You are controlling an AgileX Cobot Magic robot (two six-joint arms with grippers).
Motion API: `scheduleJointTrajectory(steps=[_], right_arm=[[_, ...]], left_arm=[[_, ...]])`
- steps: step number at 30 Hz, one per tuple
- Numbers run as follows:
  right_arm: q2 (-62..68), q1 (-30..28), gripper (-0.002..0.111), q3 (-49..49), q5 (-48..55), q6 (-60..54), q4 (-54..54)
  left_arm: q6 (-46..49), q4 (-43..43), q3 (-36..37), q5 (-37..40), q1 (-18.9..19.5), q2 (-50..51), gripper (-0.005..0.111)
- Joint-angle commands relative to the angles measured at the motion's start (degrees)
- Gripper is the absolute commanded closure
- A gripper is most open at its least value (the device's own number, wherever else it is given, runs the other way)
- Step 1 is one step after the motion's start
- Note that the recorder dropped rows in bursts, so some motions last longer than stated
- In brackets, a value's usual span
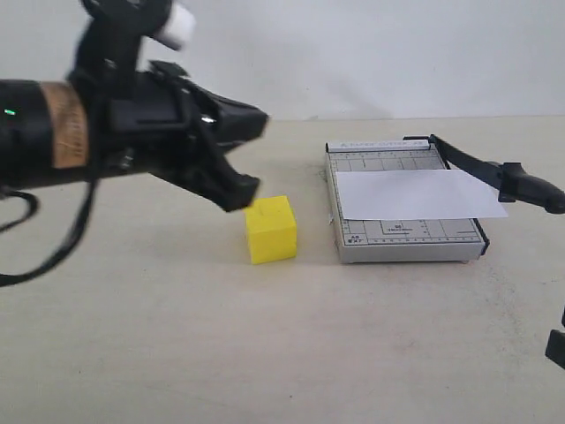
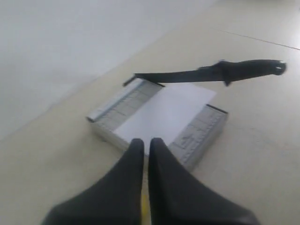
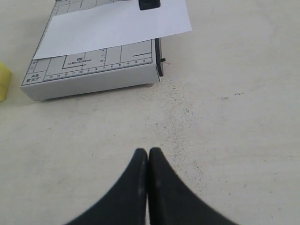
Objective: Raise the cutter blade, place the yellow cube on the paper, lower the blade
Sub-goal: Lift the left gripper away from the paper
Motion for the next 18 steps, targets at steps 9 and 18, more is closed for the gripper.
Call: scheduleJointTrajectory(steps=[9,18], right_arm=[[0.0,0.0,0.109,0.0,3.4,0.4,-0.4],[0.0,0.0,0.109,0.0,3.3,1.5,-0.3]], left_arm=[[-7.4,-0.9,19.6,8.5,17.1,-32.8,0.102],[-23.5,-4.8,24.7,32.4,17.2,-37.2,0.102]])
